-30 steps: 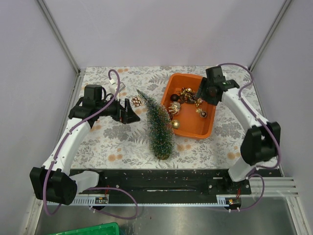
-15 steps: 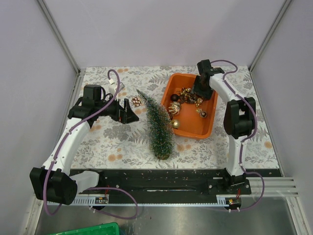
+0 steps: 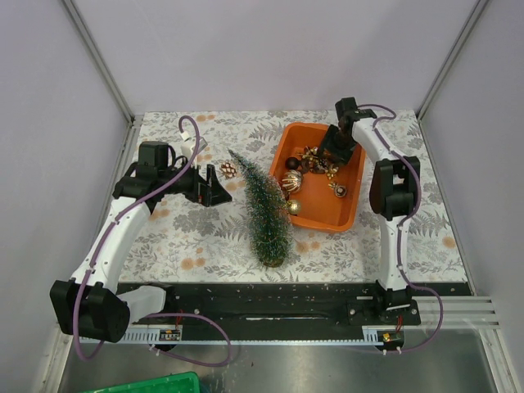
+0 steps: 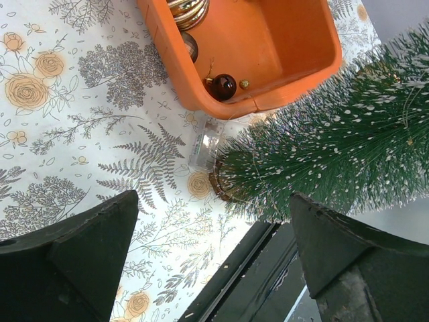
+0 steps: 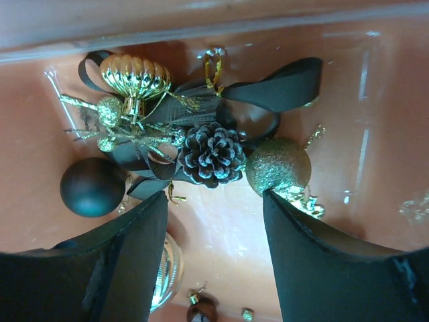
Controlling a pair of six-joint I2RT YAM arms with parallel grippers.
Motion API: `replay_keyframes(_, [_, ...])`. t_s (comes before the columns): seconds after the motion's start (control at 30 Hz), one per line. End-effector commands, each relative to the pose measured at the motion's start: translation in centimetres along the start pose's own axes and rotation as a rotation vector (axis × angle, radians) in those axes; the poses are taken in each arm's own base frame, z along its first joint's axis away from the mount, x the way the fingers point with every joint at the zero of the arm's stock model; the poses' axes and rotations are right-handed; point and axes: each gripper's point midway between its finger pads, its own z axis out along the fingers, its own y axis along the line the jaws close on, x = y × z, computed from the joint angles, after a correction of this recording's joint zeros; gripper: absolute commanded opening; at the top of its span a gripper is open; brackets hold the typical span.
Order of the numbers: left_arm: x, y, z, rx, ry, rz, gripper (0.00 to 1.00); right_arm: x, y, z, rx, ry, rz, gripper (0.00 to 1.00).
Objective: Decorate the small christmas tree
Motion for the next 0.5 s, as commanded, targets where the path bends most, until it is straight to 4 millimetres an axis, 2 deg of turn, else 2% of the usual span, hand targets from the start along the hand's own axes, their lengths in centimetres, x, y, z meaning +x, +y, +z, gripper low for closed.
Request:
replay_keyframes(0.0, [-1.8, -0.6, -1.2, -0.013, -0.058, 0.071, 0.99, 0.7, 0.5, -0.1, -0.02, 0.068, 0.05, 0.67])
replay_keyframes(0.17, [-1.5, -0.5, -1.1, -0.011, -0.051, 0.067, 0.99, 0.7, -1.2, -1.8, -0.018, 0.026, 0.08, 0.68])
replay_keyframes(0.37, [-1.7, -0.6, -1.0, -0.001, -0.059, 0.068, 0.99, 0.8, -1.4, -2.9, -0.029, 0.005, 0.088, 0.69])
replay_keyframes(0.47, [-1.7, -0.6, -1.0, -0.003, -0.059, 0.071, 0.99, -0.1, -1.6, -3.4, -0.01, -0.035, 0.093, 0.69])
